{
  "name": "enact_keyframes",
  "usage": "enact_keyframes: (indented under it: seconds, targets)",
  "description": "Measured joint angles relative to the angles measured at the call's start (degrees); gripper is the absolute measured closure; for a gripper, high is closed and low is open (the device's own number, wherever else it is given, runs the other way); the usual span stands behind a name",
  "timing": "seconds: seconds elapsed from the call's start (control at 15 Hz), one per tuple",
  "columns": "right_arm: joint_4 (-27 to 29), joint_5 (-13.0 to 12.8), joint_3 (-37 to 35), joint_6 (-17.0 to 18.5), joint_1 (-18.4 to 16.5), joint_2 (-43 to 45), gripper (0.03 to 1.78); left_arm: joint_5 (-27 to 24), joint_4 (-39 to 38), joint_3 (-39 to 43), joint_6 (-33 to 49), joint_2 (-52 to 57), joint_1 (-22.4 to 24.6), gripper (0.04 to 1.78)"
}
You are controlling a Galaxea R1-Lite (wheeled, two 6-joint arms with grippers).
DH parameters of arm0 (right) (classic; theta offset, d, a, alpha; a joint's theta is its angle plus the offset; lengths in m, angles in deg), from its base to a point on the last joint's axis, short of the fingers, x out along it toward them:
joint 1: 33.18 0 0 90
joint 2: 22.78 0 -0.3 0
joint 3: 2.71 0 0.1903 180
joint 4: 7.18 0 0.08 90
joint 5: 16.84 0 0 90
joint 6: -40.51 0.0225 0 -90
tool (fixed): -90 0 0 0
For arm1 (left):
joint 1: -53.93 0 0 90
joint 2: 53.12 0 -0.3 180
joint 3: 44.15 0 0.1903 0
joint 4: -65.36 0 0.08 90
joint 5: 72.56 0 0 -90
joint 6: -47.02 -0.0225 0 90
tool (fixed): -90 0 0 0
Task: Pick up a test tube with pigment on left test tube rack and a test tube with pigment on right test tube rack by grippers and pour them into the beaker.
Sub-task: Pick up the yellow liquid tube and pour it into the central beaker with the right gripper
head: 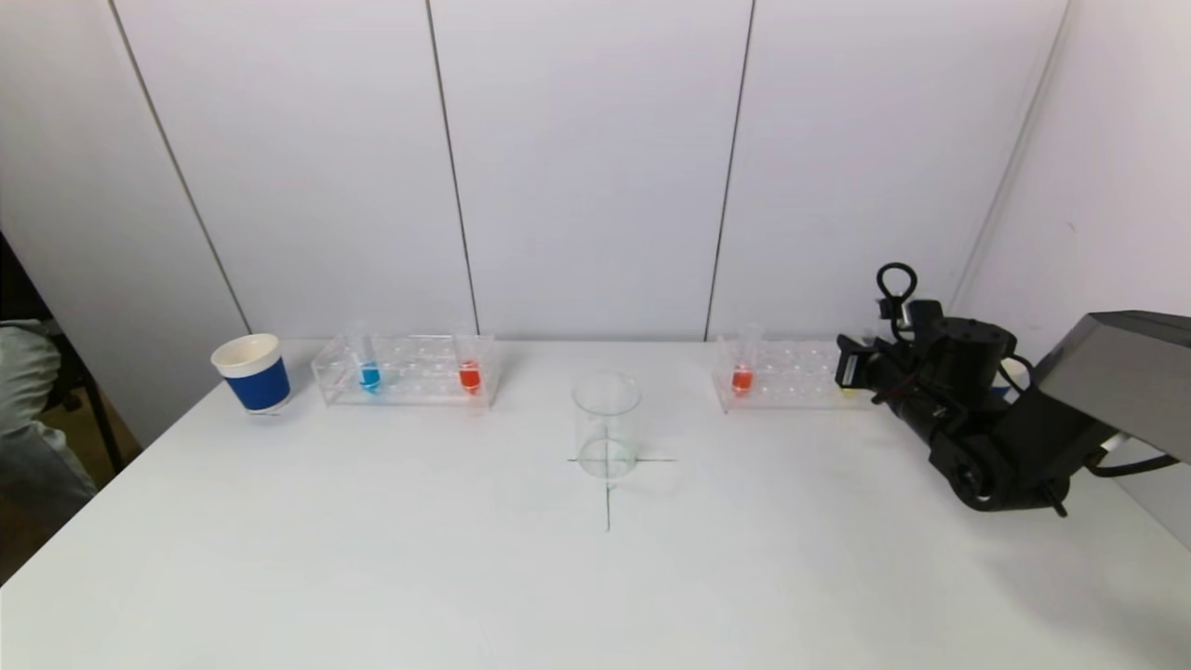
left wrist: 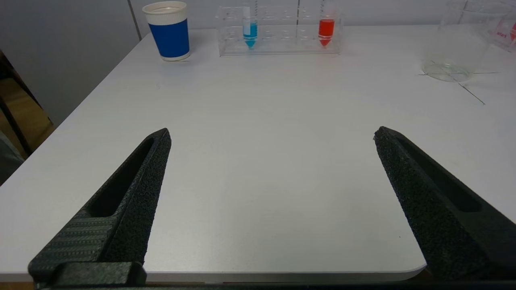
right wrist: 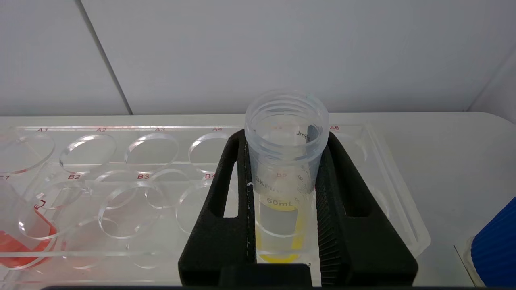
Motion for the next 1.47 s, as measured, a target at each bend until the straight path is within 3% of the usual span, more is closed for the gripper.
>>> enact_keyframes:
  seconds: [0.87,1.47]
  targets:
    - [5.8,-0.1,2.2,-0.1,-0.4,7.7,1.33,0.0,0.0,0.0,0.0,0.0,0.0,0.06]
    - [18.1,0.5,9.9,-0.7,0.3,15.8,1.33,0.0,0.0,0.0,0.0,0.0,0.0,0.06]
